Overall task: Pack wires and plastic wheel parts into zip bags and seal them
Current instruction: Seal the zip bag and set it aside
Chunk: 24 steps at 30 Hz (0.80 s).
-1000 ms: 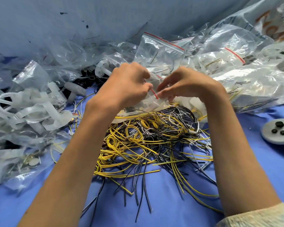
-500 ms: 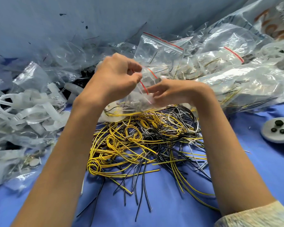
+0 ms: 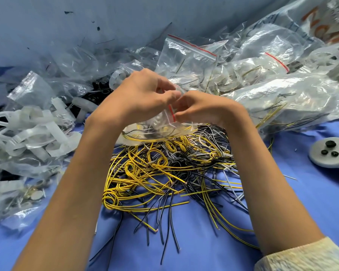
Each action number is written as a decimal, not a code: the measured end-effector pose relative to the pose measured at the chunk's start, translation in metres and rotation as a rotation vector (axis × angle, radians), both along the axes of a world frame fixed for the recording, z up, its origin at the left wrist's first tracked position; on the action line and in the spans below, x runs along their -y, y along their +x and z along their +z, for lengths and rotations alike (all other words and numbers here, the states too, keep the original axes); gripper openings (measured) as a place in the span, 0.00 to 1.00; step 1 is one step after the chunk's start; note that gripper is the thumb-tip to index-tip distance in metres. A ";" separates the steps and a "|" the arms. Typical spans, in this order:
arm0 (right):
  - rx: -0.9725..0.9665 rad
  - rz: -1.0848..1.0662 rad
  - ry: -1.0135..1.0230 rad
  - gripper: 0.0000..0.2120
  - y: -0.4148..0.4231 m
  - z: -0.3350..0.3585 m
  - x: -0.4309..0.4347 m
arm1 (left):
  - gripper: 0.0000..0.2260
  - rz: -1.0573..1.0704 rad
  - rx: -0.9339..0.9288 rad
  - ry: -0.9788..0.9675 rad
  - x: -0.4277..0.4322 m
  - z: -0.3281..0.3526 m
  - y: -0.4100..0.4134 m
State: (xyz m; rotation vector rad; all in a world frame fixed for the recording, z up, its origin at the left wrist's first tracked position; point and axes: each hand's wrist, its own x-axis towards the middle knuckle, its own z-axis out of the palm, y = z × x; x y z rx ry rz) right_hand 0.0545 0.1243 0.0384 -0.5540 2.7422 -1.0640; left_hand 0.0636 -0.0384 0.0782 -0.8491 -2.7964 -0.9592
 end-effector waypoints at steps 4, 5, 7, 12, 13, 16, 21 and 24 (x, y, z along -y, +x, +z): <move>0.005 0.024 -0.128 0.11 -0.004 -0.005 0.001 | 0.10 -0.020 0.009 0.003 0.002 0.001 0.000; 0.033 0.036 -0.097 0.10 -0.005 -0.007 0.003 | 0.10 -0.015 0.006 0.011 0.003 0.001 0.000; 0.110 0.054 0.086 0.09 -0.007 -0.011 0.005 | 0.10 -0.017 0.016 0.022 0.004 0.001 0.000; 0.141 0.009 0.317 0.09 -0.004 -0.011 0.006 | 0.11 -0.062 0.048 -0.007 0.002 -0.001 0.000; 0.129 -0.013 0.301 0.09 -0.004 -0.010 0.006 | 0.11 -0.060 0.045 -0.008 0.003 -0.001 0.000; 0.114 -0.036 0.236 0.09 -0.007 -0.012 0.006 | 0.11 -0.056 0.038 -0.004 0.003 0.000 -0.001; 0.102 -0.037 -0.192 0.10 -0.006 -0.015 0.020 | 0.11 -0.076 0.038 -0.008 0.004 0.001 0.000; 0.098 -0.022 -0.091 0.10 -0.007 -0.018 0.022 | 0.11 -0.098 0.038 -0.018 0.006 0.002 0.000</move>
